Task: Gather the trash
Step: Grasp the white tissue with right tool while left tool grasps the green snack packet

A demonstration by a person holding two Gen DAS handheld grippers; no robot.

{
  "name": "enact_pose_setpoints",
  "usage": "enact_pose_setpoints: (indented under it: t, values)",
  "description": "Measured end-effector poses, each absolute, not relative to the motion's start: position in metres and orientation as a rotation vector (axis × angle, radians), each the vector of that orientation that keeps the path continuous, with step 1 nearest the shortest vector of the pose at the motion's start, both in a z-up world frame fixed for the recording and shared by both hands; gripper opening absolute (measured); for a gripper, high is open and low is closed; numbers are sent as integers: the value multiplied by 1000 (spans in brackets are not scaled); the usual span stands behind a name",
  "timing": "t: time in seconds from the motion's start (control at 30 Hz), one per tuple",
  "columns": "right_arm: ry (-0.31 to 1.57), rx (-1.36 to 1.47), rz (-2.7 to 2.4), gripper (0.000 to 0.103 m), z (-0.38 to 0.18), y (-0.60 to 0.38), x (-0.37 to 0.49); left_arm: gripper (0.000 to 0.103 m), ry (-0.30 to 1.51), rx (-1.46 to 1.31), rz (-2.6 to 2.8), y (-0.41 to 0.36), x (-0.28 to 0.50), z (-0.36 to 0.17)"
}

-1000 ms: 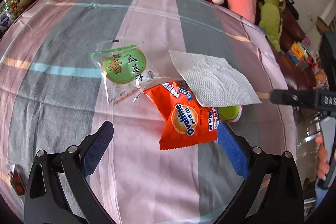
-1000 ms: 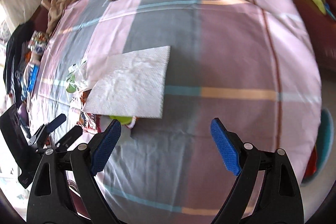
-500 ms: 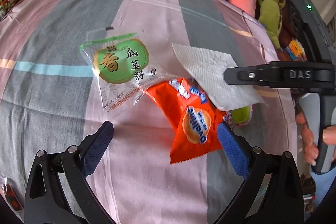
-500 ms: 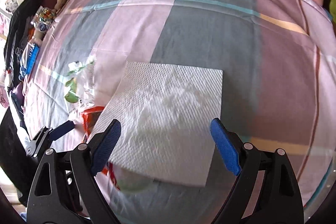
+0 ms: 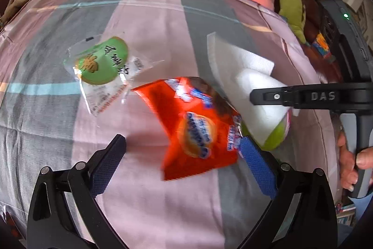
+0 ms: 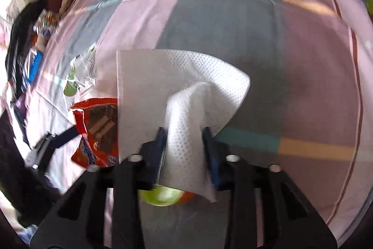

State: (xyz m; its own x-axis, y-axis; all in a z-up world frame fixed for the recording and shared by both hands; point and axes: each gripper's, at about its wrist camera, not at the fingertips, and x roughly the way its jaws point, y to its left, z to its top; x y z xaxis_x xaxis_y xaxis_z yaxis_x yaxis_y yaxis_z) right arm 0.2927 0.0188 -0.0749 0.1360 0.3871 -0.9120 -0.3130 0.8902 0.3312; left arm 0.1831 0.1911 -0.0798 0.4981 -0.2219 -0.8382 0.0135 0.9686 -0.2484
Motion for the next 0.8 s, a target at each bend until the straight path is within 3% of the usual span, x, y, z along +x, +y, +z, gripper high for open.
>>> enact_pose_setpoints:
  t: [0.27, 0.4, 0.8]
  values:
    - [1303, 132, 470, 19, -53, -17, 289, 99, 1006, -278, -115, 209, 170, -63]
    - [1269, 119, 463, 8, -40, -19, 290, 99, 966, -287, -55, 229, 169, -48]
    - [1267, 86, 491, 6, -39, 4, 293, 99, 1002, -431, 124, 275, 235, -60]
